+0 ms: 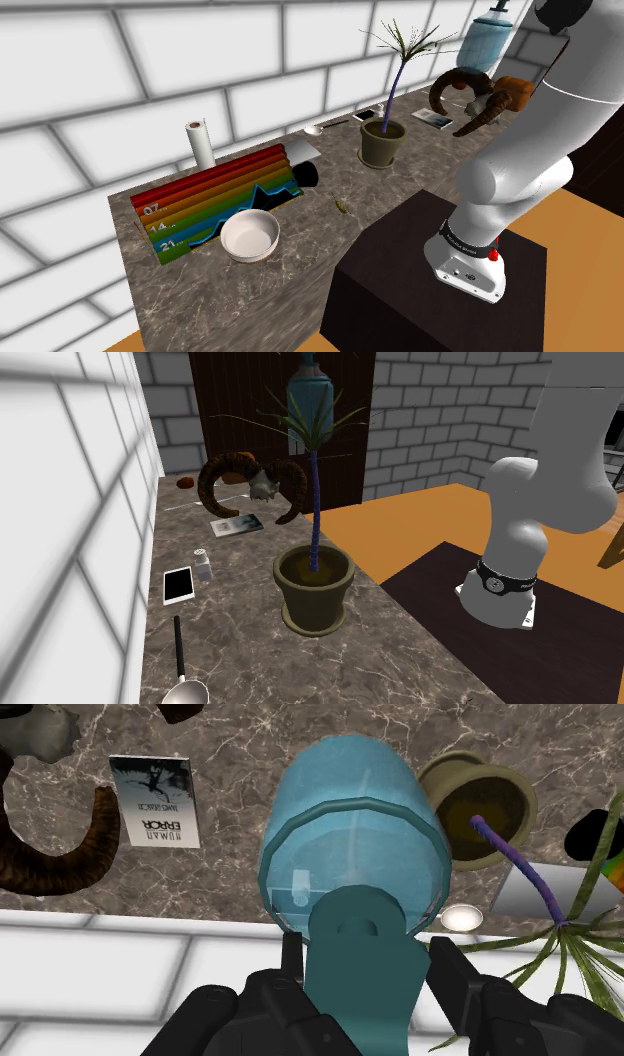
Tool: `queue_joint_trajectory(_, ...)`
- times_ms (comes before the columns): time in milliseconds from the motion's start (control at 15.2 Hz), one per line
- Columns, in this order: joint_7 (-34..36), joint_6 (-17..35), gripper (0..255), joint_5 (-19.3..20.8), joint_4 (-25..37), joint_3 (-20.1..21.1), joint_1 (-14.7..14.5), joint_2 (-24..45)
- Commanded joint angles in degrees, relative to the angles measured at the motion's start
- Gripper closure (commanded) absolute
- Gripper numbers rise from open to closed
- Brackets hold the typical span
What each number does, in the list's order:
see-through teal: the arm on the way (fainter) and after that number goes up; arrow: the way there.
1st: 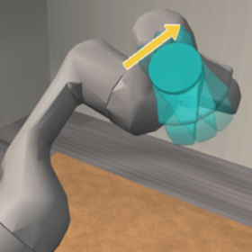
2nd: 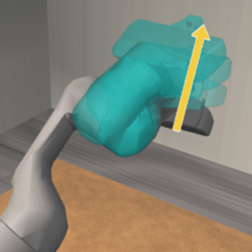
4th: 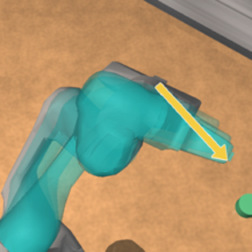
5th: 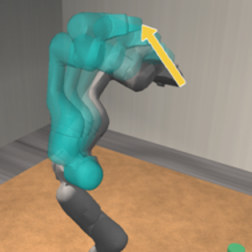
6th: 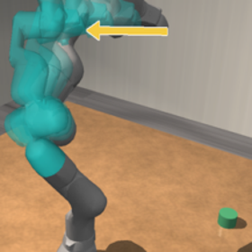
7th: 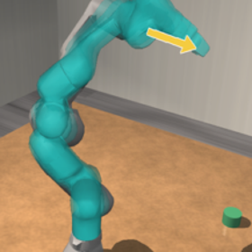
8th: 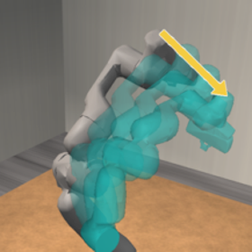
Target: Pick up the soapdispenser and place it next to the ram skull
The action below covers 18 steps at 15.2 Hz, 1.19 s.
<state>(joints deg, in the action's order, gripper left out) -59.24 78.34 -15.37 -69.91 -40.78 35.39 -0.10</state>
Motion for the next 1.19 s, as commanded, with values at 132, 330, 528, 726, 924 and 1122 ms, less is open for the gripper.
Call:
queue_joint_trajectory(132,-6.9,-4.3,255,-5.5,6.2,-4.4,5.3,5.4)
queue_joint_trajectory(330,-6.3,-0.4,255,-2.5,0.4,-3.3,3.5,2.2)
queue_joint_trajectory(528,-5.8,3.0,255,-0.2,-4.8,-2.3,2.3,-0.5)
queue_joint_trajectory(726,-5.4,6.2,255,1.6,-9.3,-1.5,1.6,-2.7)
queue_joint_trajectory(924,-5.1,9.1,255,3.0,-13.5,-0.7,1.3,-4.6)
queue_joint_trajectory(1122,-5.0,11.9,255,4.1,-17.3,-0.1,1.1,-6.1)
